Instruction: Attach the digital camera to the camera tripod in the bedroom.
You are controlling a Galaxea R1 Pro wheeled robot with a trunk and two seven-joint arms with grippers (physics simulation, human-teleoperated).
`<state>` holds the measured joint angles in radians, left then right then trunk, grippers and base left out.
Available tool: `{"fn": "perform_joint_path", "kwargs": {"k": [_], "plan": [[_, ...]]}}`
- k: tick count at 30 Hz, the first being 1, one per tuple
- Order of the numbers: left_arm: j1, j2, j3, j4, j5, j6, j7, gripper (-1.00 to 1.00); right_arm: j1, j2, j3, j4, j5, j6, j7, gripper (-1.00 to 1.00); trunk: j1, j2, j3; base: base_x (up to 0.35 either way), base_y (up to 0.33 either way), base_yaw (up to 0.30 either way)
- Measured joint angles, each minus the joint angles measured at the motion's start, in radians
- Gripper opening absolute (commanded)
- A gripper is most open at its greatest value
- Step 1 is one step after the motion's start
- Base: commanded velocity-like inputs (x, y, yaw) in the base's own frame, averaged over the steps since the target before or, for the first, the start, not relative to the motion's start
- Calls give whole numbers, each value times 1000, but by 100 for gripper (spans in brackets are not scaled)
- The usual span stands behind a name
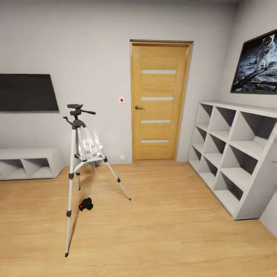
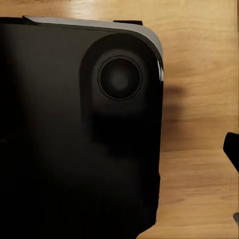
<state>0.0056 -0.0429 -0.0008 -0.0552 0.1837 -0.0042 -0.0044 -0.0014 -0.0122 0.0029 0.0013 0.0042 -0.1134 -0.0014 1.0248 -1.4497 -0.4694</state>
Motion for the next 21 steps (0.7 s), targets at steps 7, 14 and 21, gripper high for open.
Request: {"fn": "perform_joint_path", "kwargs": {"k": [7,14,21], "plan": [[0,0,-1,0,0,0,0,100,0,0,0,0,0,0,0,100,0,0,0,192,-94,-288],[0,0,-1,0,0,0,0,100,0,0,0,0,0,0,0,100,0,0,0,243,-147,-288],[0,0,-1,0,2,1,2,100,0,0,0,0,0,0,0,100,0,0,0,285,-122,-286]]}}
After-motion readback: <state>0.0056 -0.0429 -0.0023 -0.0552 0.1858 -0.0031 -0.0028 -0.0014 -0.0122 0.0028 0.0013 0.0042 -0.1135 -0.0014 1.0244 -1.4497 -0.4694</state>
